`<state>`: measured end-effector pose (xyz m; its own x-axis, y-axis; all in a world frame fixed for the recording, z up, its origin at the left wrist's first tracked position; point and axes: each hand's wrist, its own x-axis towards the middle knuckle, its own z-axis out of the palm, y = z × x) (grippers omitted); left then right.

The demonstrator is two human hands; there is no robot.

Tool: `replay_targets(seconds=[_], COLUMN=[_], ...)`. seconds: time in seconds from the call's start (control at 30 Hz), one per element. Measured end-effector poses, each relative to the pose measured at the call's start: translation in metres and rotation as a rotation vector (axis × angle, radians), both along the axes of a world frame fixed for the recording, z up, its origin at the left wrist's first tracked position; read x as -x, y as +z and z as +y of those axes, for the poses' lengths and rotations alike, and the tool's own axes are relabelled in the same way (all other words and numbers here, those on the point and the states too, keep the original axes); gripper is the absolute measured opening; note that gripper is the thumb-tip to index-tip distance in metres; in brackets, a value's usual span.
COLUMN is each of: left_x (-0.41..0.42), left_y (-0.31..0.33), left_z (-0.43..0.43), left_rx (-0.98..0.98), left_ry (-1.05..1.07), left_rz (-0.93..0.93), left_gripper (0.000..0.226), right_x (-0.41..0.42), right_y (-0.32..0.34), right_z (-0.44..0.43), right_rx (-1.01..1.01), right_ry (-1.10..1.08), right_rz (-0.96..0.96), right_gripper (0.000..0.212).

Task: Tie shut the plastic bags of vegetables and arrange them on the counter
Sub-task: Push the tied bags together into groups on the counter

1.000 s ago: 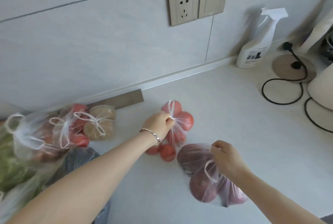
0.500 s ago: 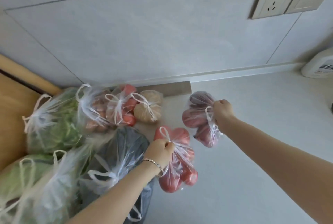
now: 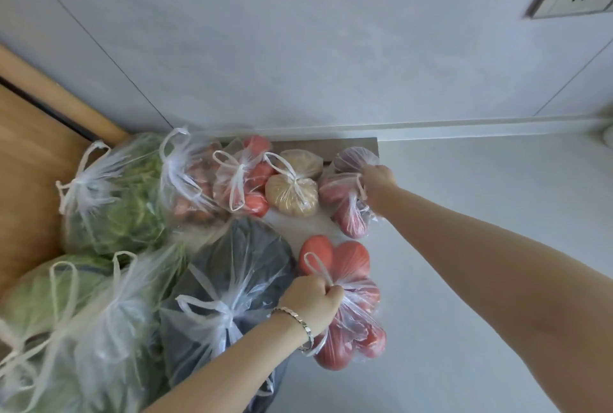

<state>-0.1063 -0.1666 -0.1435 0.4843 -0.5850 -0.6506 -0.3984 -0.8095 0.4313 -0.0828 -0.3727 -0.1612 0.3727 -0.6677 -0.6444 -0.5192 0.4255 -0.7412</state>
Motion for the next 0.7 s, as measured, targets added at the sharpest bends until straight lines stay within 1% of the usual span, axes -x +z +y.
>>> replay_targets(seconds=[0.03, 0.07, 0.1, 0.13, 0.17, 0.2, 0.27, 0.33, 0.4, 0.43, 0.5, 0.57, 0.63, 0.7], left_x=[0.0, 0.001, 0.002, 0.003, 0.005, 0.005, 0.007, 0.009, 0.01, 0.011, 0.013, 0.015, 0.018, 0.02], left_y=[-0.002, -0.004, -0.006, -0.008, -0.01, -0.01, -0.009, -0.008, -0.019, -0.025, -0.035, -0.04, -0.037, -0.034], left_z=[0.0, -0.002, -0.004, -0.007, -0.01, -0.013, -0.019, -0.019, -0.008, -0.002, 0.01, 0.02, 0.025, 0.032], left_rx=[-0.026, -0.064, -0.117, -0.178, -0.23, -0.268, -0.244, -0.138, -0.025, 0.011, 0.021, 0.007, 0.011, 0.01], left_ry=[-0.026, -0.052, -0.086, -0.127, -0.179, -0.211, -0.258, -0.269, -0.229, -0.207, -0.217, -0.256, -0.288, -0.302], left_rz=[-0.026, -0.046, -0.083, -0.134, -0.185, -0.233, -0.319, -0.399, -0.385, -0.346, -0.275, -0.242, -0.238, -0.222], left_gripper=[0.042, 0.041, 0.044, 0.051, 0.056, 0.057, 0.047, 0.046, 0.06, 0.064, 0.064, 0.057, 0.054, 0.054], right_x=[0.003, 0.008, 0.013, 0.021, 0.033, 0.044, 0.077, 0.106, 0.125, 0.132, 0.138, 0.137, 0.136, 0.134], right_y=[0.004, 0.007, 0.008, 0.008, 0.004, 0.0, -0.011, -0.022, -0.031, -0.035, -0.045, -0.052, -0.052, -0.047], right_z=[0.001, 0.0, 0.0, 0.001, 0.001, 0.005, 0.021, 0.051, 0.082, 0.095, 0.114, 0.124, 0.129, 0.13], right_rx=[-0.033, -0.045, -0.043, -0.013, 0.066, 0.163, 0.247, 0.148, -0.017, -0.061, -0.069, -0.056, -0.058, -0.063], right_ry=[0.052, 0.112, 0.143, 0.152, 0.135, 0.11, 0.101, 0.237, 0.372, 0.387, 0.346, 0.285, 0.286, 0.331], right_rz=[-0.029, -0.039, -0.042, -0.013, 0.044, 0.11, 0.204, 0.212, 0.178, 0.163, 0.162, 0.202, 0.221, 0.229], right_gripper=[0.016, 0.019, 0.016, 0.012, 0.02, 0.03, 0.037, 0.038, 0.039, 0.04, 0.042, 0.043, 0.045, 0.046])
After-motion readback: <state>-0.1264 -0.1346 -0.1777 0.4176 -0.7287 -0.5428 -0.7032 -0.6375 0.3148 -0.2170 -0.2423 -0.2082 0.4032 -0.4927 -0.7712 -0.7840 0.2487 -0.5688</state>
